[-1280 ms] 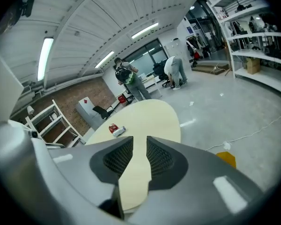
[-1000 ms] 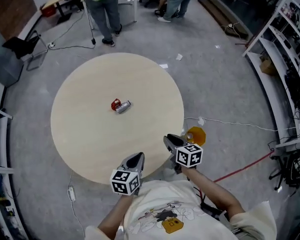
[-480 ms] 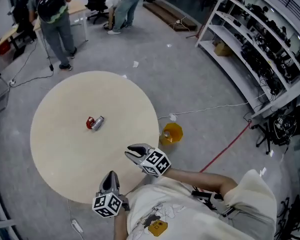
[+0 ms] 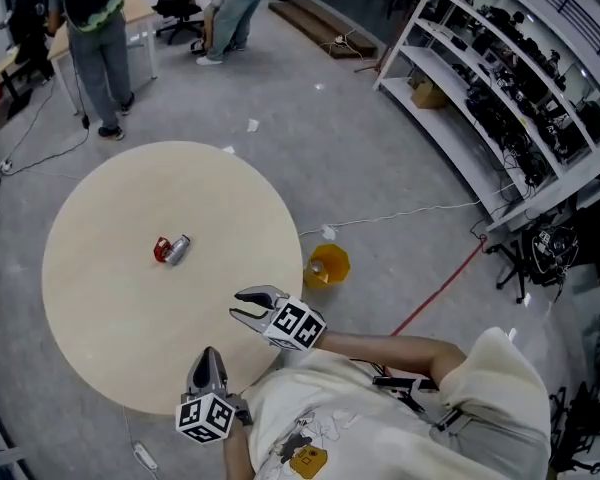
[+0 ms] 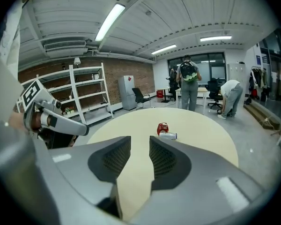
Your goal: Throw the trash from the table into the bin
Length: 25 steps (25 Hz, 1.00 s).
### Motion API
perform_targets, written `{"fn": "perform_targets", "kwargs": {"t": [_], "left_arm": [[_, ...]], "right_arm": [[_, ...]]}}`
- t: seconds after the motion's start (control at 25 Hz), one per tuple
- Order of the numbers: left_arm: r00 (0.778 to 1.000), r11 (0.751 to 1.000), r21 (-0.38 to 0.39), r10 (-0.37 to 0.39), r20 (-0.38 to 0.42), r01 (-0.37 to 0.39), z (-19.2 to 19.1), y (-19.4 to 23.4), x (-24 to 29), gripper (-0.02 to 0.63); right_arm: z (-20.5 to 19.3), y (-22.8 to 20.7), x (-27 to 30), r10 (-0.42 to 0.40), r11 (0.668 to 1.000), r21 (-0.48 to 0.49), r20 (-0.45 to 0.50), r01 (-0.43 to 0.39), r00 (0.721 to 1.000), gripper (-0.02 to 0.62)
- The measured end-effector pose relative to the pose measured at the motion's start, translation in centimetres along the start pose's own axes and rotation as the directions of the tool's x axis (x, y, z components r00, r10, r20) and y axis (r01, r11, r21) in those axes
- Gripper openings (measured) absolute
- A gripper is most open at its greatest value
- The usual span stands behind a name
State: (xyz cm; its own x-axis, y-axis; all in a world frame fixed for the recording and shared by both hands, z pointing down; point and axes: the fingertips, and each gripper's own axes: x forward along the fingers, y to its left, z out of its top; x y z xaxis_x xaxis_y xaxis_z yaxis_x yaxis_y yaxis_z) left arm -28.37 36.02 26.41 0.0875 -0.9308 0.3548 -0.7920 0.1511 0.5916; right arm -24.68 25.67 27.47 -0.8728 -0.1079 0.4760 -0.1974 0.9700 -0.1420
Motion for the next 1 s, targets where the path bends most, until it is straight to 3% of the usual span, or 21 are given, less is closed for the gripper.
{"fn": "perform_targets", "kwargs": {"t": [0.24, 0.4, 0.48, 0.6, 0.72, 0.84, 1.0], "left_arm": [[1.000, 1.000, 0.005, -0.017, -0.021, 0.017, 0.7, -1.2, 3.3, 0.003], [0.998, 0.999, 0.016, -0.045, -0.035, 0.046, 2.4, -2.5, 5.8, 0.003], [0.998, 0.999, 0.022, -0.048, -0.034, 0.049, 3.3, -3.1, 6.9, 0.003], [0.998, 0.999, 0.016, -0.047, -0.030, 0.047, 4.1, -3.7, 8.8, 0.003], [1.000, 1.000, -0.011, -0.018, -0.025, 0.018, 4.8, -3.8, 9.7, 0.003], [0.999, 0.999, -0.023, 0.028, -0.031, -0.029, 5.1, -3.3, 10.5, 0.003], [0.996, 0.996, -0.034, 0.084, -0.034, -0.085, 5.5, -1.8, 12.5, 0.003]], "right_arm": [[0.6, -2.8, 0.3, 0.003, 1.000, -0.006, -0.004, -0.003, 1.000, 0.147], [1.9, -4.9, 0.2, -0.004, 0.998, -0.057, -0.002, 0.004, 1.000, 0.153], [2.2, -6.4, 0.5, -0.006, 0.997, -0.080, -0.013, 0.005, 1.000, 0.106], [2.2, -8.8, 1.1, -0.006, 0.987, -0.162, -0.049, -0.002, 0.999, 0.145], [2.7, -10.4, 2.2, 0.011, 0.973, -0.230, -0.086, -0.030, 0.996, 0.190], [3.1, -11.9, 3.6, 0.046, 0.969, -0.237, -0.107, -0.070, 0.993, 0.216], [3.1, -14.3, 6.7, 0.093, 0.971, -0.205, -0.131, -0.119, 0.987, 0.182]]}}
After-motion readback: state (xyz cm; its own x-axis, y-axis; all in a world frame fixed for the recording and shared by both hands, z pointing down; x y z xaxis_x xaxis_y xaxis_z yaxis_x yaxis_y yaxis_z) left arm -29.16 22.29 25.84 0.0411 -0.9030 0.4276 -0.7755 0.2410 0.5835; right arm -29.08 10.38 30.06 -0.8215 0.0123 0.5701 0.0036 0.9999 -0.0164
